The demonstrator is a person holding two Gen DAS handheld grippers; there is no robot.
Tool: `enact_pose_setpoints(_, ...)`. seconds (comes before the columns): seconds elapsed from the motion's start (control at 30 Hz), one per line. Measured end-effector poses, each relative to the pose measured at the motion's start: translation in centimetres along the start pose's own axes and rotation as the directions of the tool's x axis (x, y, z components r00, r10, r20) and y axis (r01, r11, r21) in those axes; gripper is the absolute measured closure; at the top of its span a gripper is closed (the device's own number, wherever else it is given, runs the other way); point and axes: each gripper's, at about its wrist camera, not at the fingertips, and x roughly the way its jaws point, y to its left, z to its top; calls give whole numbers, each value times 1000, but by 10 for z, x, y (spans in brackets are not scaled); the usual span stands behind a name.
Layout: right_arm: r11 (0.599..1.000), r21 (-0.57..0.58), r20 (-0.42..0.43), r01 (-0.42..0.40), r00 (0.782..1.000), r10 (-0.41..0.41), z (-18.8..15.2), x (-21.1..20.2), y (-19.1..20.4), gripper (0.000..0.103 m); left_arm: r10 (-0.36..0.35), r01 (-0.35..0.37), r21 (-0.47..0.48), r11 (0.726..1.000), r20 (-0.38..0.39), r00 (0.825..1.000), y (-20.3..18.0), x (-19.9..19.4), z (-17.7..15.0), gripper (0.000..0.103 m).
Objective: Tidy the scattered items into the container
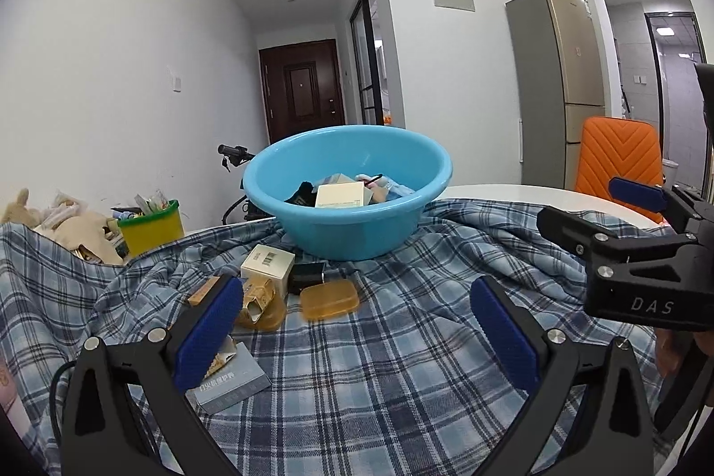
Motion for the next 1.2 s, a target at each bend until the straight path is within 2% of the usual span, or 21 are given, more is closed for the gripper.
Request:
enact_pose_setpoints(0.23, 1000, -11, 0, -10, 1000, 10, -6, 3, 3, 0, -25, 25, -36, 999, 19, 1000, 2, 0, -1, 0)
enact_pose_setpoints(0.4, 999, 28, -37, -19, 999, 20, -7, 10, -4, 0, -2, 2, -85, 996, 7, 1000, 11, 2, 0, 0)
enact_pose_setpoints(0.53, 999, 47, -20, -5, 1000, 6, -7, 6, -7, 0, 12, -11, -125, 992, 6, 1000, 18, 2, -1, 0)
enact_pose_setpoints(1.2, 999, 40, -25, -3, 1000, 4, -6, 6, -6, 0, 4, -3, -108, 994, 10, 1000, 12, 1, -1, 0)
